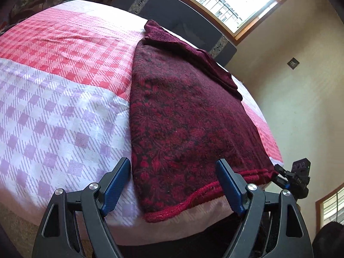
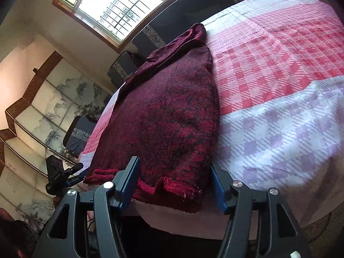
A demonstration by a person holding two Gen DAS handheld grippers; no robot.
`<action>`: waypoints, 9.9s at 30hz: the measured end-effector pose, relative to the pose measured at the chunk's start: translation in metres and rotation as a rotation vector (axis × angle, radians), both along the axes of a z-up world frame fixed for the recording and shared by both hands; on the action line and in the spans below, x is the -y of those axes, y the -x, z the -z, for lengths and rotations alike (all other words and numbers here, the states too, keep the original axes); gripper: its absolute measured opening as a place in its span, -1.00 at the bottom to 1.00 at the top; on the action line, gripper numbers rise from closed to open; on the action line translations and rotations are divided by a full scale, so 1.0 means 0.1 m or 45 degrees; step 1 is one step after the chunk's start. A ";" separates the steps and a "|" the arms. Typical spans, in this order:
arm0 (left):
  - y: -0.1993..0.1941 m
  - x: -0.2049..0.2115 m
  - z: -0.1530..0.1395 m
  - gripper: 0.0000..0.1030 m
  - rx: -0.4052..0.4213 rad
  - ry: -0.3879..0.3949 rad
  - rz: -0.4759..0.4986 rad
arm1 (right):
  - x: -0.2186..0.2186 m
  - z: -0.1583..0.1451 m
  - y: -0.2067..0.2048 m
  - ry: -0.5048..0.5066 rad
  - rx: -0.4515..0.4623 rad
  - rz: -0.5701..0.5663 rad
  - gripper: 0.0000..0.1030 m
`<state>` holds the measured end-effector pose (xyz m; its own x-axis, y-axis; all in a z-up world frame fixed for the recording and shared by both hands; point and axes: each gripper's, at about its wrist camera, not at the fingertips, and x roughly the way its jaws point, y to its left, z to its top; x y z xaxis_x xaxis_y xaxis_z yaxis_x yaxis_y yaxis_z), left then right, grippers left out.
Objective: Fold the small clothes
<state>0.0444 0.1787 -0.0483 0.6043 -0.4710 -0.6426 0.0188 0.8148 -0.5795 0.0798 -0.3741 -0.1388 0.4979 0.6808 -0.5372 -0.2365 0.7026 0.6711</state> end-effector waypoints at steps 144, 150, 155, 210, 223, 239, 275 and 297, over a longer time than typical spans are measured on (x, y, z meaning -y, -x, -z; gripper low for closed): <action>-0.28 0.13 -0.48 -0.83 -0.012 -0.122 0.086 | 0.15 -0.26 -0.26 -0.441 -0.153 -0.034 -0.81; -0.40 0.22 -0.68 -0.83 0.050 -0.241 0.056 | 0.14 -0.44 -0.41 -0.475 -0.110 -0.054 -0.81; -0.56 0.24 -0.78 -0.83 0.075 -0.279 0.025 | 0.14 -0.59 -0.55 -0.487 -0.072 -0.063 -0.81; -2.06 0.22 -0.91 -0.81 0.069 -0.440 -0.150 | 0.02 -0.90 -2.26 -0.301 -0.063 -0.031 -0.81; -2.31 0.20 -0.87 -0.81 0.056 -0.458 -0.165 | -0.02 -0.82 -2.55 -0.288 -0.091 -0.003 -0.81; -2.73 0.09 -0.87 -0.81 0.049 -0.467 -0.212 | -0.09 -0.80 -3.02 -0.281 -0.120 0.026 -0.81; -3.71 -0.04 -0.68 -0.79 -0.032 -0.457 -0.218 | -0.12 -0.48 -3.75 -0.309 -0.210 0.084 -0.81; -3.97 -0.09 -0.51 -0.70 -0.088 -0.452 -0.215 | -0.17 -0.24 -3.92 -0.301 -0.255 0.102 -0.81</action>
